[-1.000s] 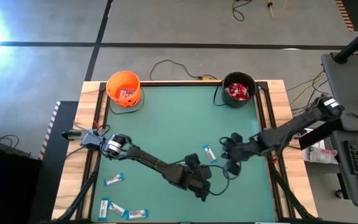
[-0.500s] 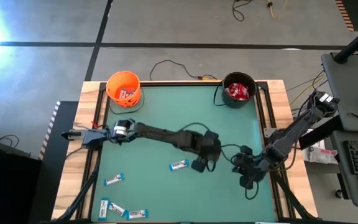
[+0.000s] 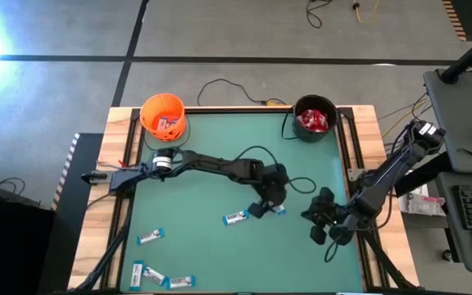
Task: Sort candy by brand, put in halloween buckets
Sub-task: Put the white chocolate into the orange bucket
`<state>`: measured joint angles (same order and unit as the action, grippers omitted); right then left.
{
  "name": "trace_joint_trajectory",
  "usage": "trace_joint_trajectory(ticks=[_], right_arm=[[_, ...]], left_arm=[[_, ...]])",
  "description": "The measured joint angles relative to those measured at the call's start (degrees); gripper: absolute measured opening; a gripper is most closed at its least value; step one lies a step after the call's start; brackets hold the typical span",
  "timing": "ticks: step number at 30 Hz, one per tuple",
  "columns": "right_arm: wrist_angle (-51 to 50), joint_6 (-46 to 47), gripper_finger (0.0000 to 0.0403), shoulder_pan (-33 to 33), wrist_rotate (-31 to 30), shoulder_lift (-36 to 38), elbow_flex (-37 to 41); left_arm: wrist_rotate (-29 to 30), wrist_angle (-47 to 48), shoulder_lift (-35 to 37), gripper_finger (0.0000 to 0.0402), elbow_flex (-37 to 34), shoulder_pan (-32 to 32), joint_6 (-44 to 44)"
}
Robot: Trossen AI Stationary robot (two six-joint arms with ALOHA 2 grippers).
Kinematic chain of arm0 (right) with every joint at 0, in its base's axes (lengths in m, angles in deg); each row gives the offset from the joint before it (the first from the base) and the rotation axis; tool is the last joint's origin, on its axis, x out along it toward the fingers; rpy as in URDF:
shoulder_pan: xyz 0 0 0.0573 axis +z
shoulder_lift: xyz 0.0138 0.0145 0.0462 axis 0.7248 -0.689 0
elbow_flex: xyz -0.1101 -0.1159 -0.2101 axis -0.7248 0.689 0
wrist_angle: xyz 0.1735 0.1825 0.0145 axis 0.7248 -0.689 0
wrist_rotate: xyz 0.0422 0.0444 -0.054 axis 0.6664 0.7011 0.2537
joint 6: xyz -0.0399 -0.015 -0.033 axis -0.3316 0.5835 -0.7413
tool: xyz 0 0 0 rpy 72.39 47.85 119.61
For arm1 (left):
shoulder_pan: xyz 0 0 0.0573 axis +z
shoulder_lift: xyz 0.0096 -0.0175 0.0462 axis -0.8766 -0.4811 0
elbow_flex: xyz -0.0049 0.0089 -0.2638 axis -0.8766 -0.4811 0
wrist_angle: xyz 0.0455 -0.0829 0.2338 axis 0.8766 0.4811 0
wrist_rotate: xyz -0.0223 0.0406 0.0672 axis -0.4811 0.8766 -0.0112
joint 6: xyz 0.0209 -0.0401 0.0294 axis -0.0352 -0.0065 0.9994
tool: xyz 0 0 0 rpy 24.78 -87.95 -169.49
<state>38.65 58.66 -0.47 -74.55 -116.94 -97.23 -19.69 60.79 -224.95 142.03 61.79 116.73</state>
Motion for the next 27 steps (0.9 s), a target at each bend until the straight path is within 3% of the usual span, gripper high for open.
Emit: trace_joint_trajectory(ticks=[3, 9, 12, 21, 27], right_arm=[[0.0, 0.6, 0.0009, -1.4, -0.2, 0.0, 0.0], [0.1, 2.0, 0.0009, -4.3, -3.1, 0.0, 0.0], [-0.1, 3.1, 0.0009, -6.2, -3.0, 0.0, 0.0], [0.0, 1.0, 0.0009, -12.4, -3.0, 0.0, 0.4], [0.0, -0.2, 0.0009, -14.7, -3.0, 0.0, 0.5]], left_arm=[[-6.6, -9.7, -0.1, 0.0233, -5.0, 1.3, 0.0], [-7.8, -16.9, -0.4, 0.0233, -10.0, 2.9, 5.7], [-13.8, -18.3, -0.3, 0.0233, -11.9, 3.5, 6.1], [-27.9, -36.9, -6.5, 0.0233, -16.8, 7.2, 0.5], [-28.0, -35.8, -5.8, 0.0233, -16.1, 7.1, -0.7]])
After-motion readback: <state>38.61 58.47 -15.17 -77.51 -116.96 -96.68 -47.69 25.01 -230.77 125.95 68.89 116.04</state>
